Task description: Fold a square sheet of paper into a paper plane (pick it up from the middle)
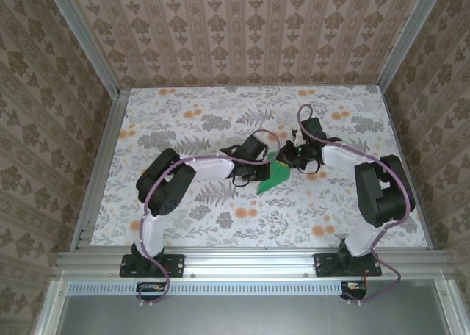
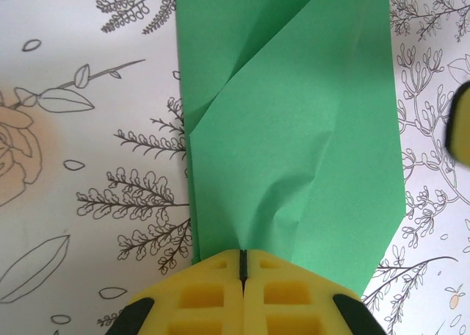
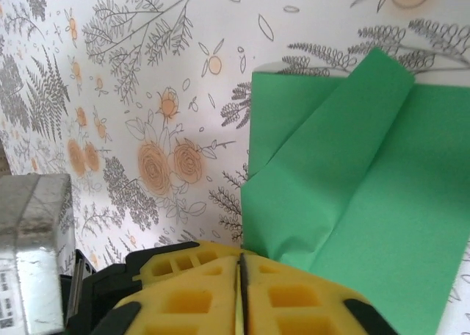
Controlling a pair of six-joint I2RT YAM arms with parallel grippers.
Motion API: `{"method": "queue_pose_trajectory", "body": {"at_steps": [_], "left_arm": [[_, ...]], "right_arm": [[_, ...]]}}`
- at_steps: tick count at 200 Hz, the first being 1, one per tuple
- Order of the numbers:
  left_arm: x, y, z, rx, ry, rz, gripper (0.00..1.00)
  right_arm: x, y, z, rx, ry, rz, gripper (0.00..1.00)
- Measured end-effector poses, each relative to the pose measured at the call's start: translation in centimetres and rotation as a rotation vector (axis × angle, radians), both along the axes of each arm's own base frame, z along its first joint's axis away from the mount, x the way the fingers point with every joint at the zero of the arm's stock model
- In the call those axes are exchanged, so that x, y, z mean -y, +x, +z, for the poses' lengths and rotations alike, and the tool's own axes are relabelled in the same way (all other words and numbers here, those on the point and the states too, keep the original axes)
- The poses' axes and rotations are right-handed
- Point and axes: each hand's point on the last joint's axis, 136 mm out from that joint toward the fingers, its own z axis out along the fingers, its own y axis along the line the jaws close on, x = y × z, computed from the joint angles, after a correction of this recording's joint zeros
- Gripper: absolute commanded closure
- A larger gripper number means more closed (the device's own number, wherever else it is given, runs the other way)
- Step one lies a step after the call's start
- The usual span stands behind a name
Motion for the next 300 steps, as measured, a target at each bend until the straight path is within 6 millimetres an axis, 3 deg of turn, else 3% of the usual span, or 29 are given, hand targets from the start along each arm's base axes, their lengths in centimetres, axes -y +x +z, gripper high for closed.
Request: {"method": "queue_pose_trajectory", "body": {"at_steps": [70,164,186,300], "left_arm": [[0.0,0.0,0.0,0.000,0.000,0.000,1.00],[0.0,0.0,0.0,-0.001,0.001,0.000,1.00],[0.0,0.0,0.0,-0.001,0.001,0.000,1.00],[0.0,0.0,0.0,-0.001,0.000,0.000,1.00]], "right_arm": [[-1.8,-1.4,-2.3,-0.069,0.028,0.048,1.00],[-1.6,-1.5,-4.2,-0.102,0.011,0.040,1.00],[-1.2,-2.3,-5.2,-0.130,-0.004,0.039,1.00],[-1.3,-1.8,-4.1,-0.103,0.004,0.037,1.00]]}}
